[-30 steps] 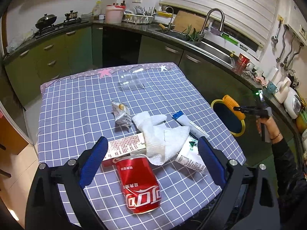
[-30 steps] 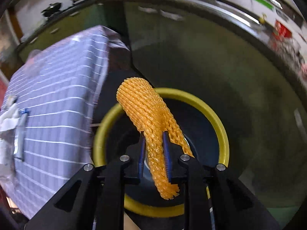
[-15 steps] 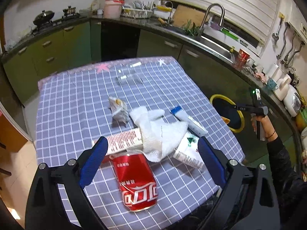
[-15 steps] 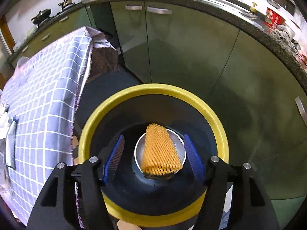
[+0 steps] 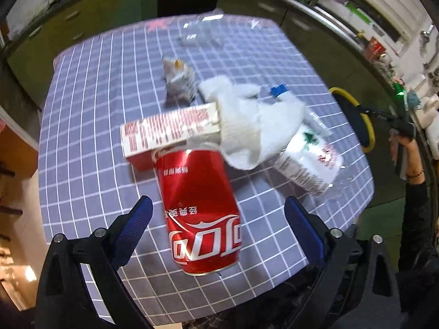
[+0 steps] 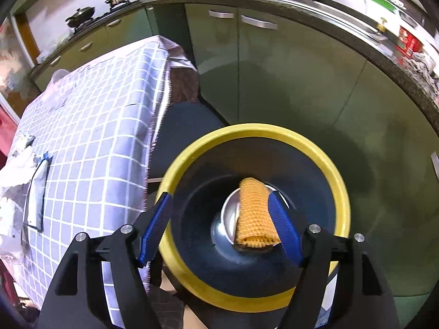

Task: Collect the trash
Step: 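Grasp the red Coca-Cola can with the left gripper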

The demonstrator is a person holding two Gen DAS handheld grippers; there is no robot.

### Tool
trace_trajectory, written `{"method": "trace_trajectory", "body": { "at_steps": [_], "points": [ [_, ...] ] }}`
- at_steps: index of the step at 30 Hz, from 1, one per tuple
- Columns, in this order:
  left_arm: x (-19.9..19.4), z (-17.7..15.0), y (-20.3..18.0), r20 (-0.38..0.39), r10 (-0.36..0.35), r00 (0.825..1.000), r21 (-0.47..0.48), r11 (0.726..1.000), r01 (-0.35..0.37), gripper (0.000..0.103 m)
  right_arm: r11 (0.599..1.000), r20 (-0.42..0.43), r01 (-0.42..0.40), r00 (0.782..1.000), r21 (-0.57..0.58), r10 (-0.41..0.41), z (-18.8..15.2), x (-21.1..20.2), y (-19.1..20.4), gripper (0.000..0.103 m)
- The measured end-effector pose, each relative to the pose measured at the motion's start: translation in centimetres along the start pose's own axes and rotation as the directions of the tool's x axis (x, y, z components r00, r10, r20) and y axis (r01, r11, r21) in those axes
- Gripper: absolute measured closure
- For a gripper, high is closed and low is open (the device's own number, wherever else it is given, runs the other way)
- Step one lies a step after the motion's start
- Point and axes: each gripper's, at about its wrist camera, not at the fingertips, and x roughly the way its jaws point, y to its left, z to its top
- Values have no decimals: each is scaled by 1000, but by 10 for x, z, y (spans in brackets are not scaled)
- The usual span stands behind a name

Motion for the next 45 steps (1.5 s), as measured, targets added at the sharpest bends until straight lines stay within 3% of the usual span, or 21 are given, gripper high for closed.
{"method": "trace_trajectory", "body": {
  "at_steps": [17, 24, 28, 32, 45],
  "points": [
    [48, 27, 7, -164, 80, 983, -38, 996, -87, 13, 999, -32, -51, 998, 5, 51, -9, 9, -3, 30],
    [63, 31, 6, -215, 95, 972, -35, 994, -105, 27, 998, -41, -68, 997, 15, 69, -11, 16, -7, 29],
    [70, 33, 3, -228, 105, 968, -29, 993, -115, 29, 997, -45, -74, 996, 16, 74, -13, 17, -8, 29],
    [73, 34, 1, -235, 112, 966, -17, 993, -120, 36, 997, -45, -75, 996, 16, 75, -15, 17, -9, 29],
    [56, 19, -7, -215, 96, 972, 18, 995, -94, 37, 997, -41, -82, 996, -2, 82, -14, 11, -2, 28]
  ]
}}
